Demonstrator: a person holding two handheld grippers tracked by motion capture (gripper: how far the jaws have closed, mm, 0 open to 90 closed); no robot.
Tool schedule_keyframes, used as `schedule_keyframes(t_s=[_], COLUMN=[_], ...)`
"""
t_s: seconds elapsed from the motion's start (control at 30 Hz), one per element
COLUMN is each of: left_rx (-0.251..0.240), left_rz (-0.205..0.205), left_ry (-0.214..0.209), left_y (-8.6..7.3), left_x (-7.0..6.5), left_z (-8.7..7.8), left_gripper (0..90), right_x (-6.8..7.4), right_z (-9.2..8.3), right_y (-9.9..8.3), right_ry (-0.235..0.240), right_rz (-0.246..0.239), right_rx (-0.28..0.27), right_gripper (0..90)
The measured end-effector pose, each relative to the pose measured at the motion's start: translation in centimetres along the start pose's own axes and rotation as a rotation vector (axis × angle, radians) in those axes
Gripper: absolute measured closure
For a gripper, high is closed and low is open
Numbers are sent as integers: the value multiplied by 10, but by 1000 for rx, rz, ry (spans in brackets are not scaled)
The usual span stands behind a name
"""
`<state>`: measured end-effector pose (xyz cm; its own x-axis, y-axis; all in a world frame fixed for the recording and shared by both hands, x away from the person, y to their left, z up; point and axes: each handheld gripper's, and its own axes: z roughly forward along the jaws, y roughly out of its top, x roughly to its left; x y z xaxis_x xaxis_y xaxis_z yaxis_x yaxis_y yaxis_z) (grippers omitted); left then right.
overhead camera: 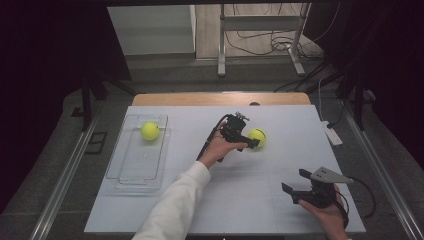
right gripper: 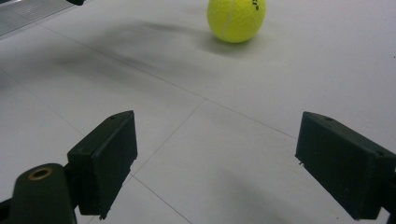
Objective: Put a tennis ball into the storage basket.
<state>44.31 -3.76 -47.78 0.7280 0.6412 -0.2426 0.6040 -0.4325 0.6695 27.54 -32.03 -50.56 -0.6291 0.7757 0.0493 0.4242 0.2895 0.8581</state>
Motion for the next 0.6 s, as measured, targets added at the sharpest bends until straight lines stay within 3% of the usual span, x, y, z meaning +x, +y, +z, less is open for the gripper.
schedule_keyframes(t_s=[0.6], left_rx=[9], left_rz=[11], left_ry=[10], left_y=[7], left_x=[-3], left_z=[8], left_gripper=[129], right_x=[0], right_z=[0], right_y=[0], right_ry=[3], right_rz=[2], right_rx=[-3], right_gripper=[128])
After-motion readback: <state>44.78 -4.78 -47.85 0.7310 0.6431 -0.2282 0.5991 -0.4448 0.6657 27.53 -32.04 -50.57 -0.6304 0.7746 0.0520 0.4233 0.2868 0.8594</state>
